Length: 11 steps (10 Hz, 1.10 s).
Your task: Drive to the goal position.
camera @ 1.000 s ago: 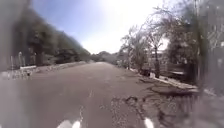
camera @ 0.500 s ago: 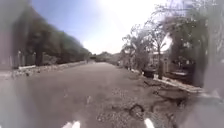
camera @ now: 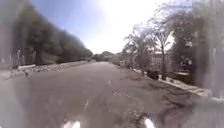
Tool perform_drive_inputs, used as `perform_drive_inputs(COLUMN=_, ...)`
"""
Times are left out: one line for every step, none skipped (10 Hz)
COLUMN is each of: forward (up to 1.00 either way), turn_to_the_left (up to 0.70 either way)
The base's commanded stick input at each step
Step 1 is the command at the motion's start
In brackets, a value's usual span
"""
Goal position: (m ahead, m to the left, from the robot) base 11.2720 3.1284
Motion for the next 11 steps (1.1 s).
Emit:
perform_drive_inputs(forward=0.50, turn_to_the_left=0.00)
perform_drive_inputs(forward=0.50, turn_to_the_left=0.00)
perform_drive_inputs(forward=0.50, turn_to_the_left=0.00)
perform_drive_inputs(forward=0.50, turn_to_the_left=0.00)
perform_drive_inputs(forward=0.50, turn_to_the_left=0.00)
perform_drive_inputs(forward=0.50, turn_to_the_left=-0.01)
perform_drive_inputs(forward=0.50, turn_to_the_left=-0.21)
perform_drive_inputs(forward=0.50, turn_to_the_left=-0.41)
perform_drive_inputs(forward=0.50, turn_to_the_left=-0.50)
perform_drive_inputs(forward=0.50, turn_to_the_left=-0.50)
perform_drive_inputs(forward=0.50, turn_to_the_left=0.00)
